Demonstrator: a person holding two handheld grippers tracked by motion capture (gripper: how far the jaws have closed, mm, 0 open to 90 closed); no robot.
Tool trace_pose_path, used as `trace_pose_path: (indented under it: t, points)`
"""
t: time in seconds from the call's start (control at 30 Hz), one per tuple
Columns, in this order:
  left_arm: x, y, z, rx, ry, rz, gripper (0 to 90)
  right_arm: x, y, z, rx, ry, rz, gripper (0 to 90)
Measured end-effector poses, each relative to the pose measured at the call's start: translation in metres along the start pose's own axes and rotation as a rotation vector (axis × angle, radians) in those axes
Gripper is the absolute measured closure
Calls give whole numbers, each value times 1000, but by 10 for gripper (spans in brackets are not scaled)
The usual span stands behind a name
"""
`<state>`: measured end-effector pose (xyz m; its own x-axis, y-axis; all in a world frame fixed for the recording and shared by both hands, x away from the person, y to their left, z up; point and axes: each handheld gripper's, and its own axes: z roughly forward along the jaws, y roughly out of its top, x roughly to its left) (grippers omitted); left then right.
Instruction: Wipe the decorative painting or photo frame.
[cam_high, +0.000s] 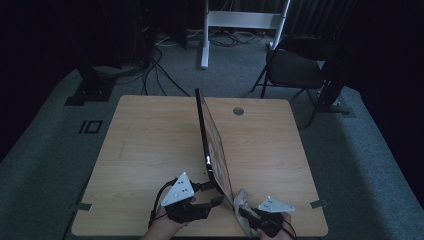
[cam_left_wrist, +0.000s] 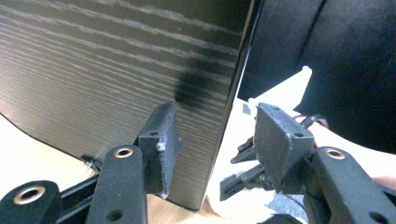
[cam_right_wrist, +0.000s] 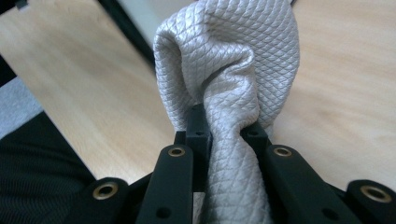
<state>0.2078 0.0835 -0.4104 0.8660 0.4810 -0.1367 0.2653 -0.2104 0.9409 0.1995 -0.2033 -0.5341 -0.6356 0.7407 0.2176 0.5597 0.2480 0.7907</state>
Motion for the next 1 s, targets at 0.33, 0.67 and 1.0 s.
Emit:
trace_pose_path:
  t: [0.33,0.67,1.0]
  points:
    - [0,3,0,-64,75,-68,463,-8,27,-18,-104,-29,-10,788]
    - [1,4,-3,-76,147,-68,457,-10,38,-24,-145,-43,-15,788]
    - [2,0,-11,-93,200,-72,482,-8,55,-33,-192,-50,-37,788]
